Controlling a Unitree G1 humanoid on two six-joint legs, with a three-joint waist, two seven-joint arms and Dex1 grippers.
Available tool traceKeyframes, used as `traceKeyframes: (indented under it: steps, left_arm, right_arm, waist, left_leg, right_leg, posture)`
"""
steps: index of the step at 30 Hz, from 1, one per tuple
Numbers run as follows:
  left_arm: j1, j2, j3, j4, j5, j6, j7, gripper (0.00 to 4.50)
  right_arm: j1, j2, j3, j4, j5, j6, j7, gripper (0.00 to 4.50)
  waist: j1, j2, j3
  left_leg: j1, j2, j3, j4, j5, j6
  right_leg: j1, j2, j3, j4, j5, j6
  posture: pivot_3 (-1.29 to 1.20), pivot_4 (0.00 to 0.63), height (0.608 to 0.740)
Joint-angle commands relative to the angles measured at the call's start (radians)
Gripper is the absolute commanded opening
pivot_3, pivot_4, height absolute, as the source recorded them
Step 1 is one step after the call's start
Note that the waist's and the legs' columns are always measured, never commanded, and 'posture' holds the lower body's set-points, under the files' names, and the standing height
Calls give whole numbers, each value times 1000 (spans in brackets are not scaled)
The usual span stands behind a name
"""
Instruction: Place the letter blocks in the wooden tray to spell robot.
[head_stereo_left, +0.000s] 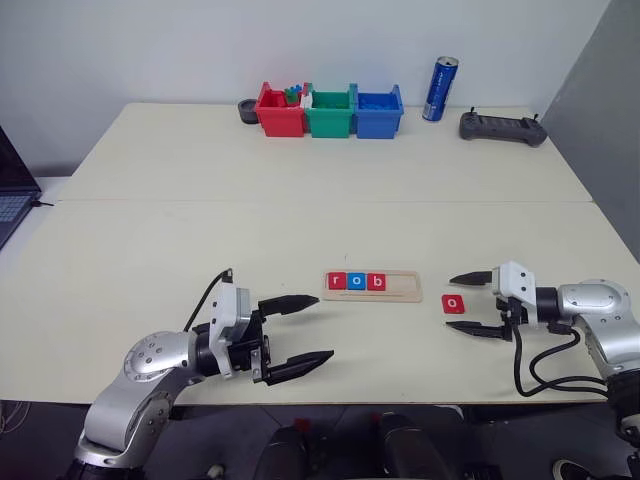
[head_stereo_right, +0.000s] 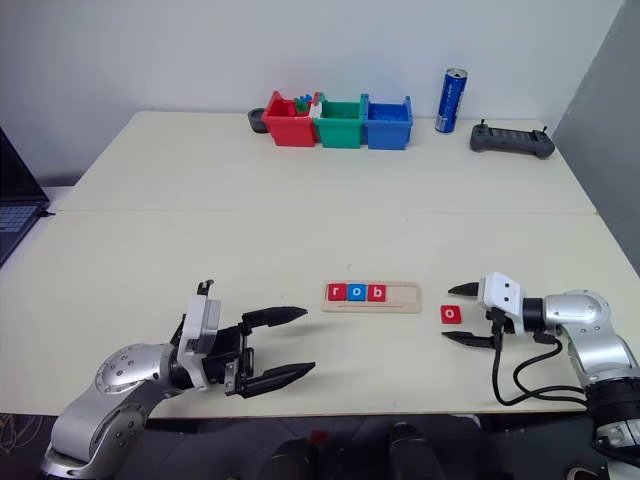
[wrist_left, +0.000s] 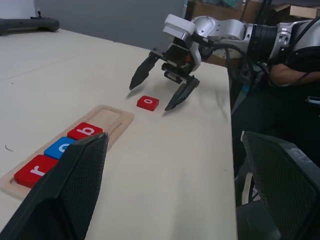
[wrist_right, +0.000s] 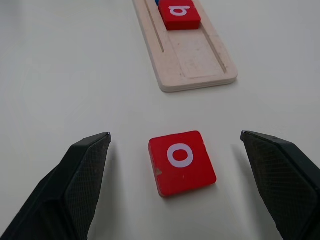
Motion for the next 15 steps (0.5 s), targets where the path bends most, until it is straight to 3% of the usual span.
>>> traceKeyframes:
  steps: [1, 7, 10, 15]
  left_arm:
    - [1, 10, -4, -44, -14, -11, -17, 4500]
    - [-24, 8, -3, -33, -12, -11, -16, 4500]
    - [-32, 6, -6, -31, -10, -10, -16, 4500]
    - [-44, 6, -1, -20, -5, -11, -13, 4500]
  right_arm:
    - [-26, 6, 3, 30, -4, -12, 23, 4445]
    - [-72, 22, 9, 103, -18, -4, 28, 4445]
    - [-85, 33, 8, 122, -19, -4, 26, 3838]
    - [-64, 35, 9, 118, -27, -21, 23, 2100]
  waist:
    - [0, 0, 0]
    - [-1, 0, 0]
    - [0, 0, 0]
    - [0, 0, 0]
  left_leg:
    - [0, 0, 0, 0, 0, 0]
    - [1, 0, 0, 0, 0, 0]
    - [1, 0, 0, 0, 0, 0]
    - [1, 0, 0, 0, 0, 0]
  right_leg:
    - [0, 0, 0, 0, 0, 0]
    - [0, 0, 0, 0, 0, 0]
    - [0, 0, 0, 0, 0, 0]
    - [0, 0, 0, 0, 0, 0]
  posture:
    - [0, 150, 740]
    - [0, 150, 740]
    - [0, 150, 740]
    - [0, 150, 740]
